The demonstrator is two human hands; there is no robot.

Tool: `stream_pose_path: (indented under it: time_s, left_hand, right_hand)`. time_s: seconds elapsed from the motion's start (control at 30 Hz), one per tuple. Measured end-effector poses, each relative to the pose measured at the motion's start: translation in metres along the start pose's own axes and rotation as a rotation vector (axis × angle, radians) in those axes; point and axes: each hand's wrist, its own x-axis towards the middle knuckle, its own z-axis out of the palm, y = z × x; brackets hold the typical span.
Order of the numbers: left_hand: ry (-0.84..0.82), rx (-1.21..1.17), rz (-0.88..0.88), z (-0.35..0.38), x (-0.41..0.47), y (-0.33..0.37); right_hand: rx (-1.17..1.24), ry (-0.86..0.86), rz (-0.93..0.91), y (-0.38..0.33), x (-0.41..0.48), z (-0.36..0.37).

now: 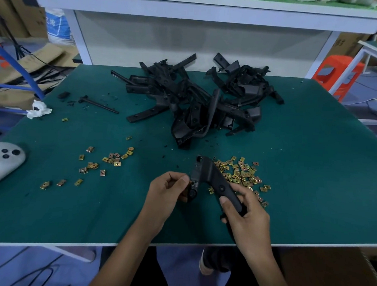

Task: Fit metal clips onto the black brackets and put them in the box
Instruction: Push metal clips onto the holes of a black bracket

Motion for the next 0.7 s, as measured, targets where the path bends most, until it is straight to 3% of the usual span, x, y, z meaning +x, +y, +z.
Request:
stream_pose_path:
  time_s: [0.23, 0.5, 0.7]
  left_hand:
    - [0.059, -0.098, -0.035, 0.005, 0.0, 0.004]
    - [0.03, 0.019, 0.043, 0.006, -0.004, -0.002]
    - [0.153, 0.268, 0.067, 0.013, -0.005, -0.009]
  right_hand:
    - [-0.034, -0.044, -0.042, -0.002, 0.001, 0.002]
    - [-0.075, 0.002, -0.046, 0.0, -0.001, 0.002]
    - [-0.157, 0.041, -0.088, 0.001, -0.007, 0.003]
